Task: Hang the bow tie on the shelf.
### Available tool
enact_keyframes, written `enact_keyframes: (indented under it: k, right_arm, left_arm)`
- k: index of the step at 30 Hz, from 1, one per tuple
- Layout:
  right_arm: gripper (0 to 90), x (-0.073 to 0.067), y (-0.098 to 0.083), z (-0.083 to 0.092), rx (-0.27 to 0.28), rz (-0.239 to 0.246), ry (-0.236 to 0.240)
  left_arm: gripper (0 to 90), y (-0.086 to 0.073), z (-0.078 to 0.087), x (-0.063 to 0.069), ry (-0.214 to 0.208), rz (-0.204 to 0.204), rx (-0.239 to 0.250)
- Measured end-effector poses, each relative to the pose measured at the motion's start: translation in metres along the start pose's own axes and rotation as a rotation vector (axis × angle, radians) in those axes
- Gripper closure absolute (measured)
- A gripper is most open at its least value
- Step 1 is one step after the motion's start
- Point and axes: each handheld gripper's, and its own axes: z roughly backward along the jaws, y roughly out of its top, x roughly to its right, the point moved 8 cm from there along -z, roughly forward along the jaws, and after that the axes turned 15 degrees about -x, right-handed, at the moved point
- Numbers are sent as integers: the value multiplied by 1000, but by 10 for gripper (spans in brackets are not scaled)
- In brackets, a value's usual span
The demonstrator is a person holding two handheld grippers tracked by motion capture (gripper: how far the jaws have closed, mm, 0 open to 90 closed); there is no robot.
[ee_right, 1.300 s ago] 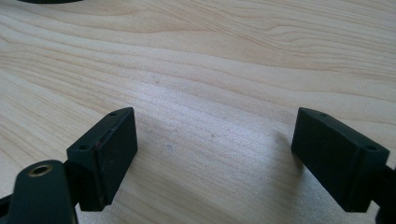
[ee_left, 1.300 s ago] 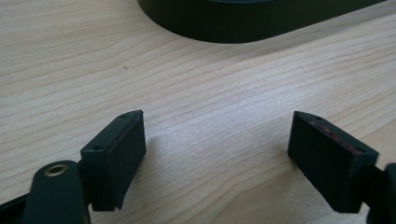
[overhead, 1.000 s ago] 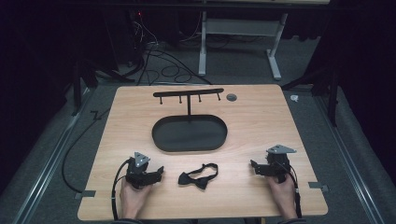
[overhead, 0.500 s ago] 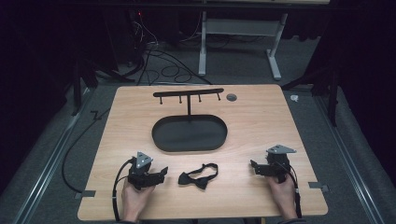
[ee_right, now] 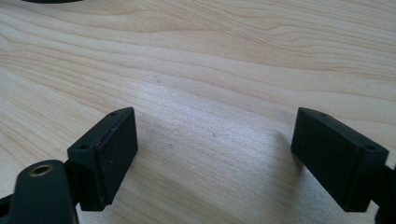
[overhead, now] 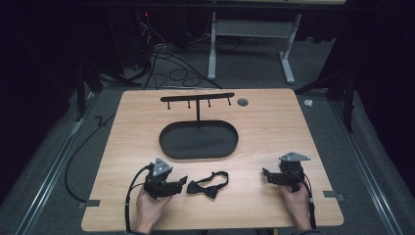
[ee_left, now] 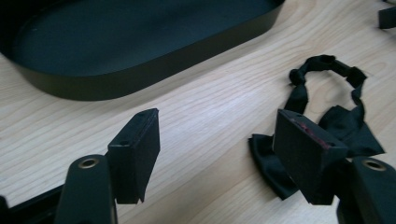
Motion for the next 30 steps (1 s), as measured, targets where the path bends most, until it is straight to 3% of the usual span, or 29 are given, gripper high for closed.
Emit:
enact_keyframes:
  k: [21,30]
  right_arm:
    - [156,0,0,0,0,2,1]
    - [156,0,0,0,0,0,2]
  left_arm:
    - [466,25,-26,39,-74,-115,-41]
    - [524,27,-39,47,-69,-143,-74]
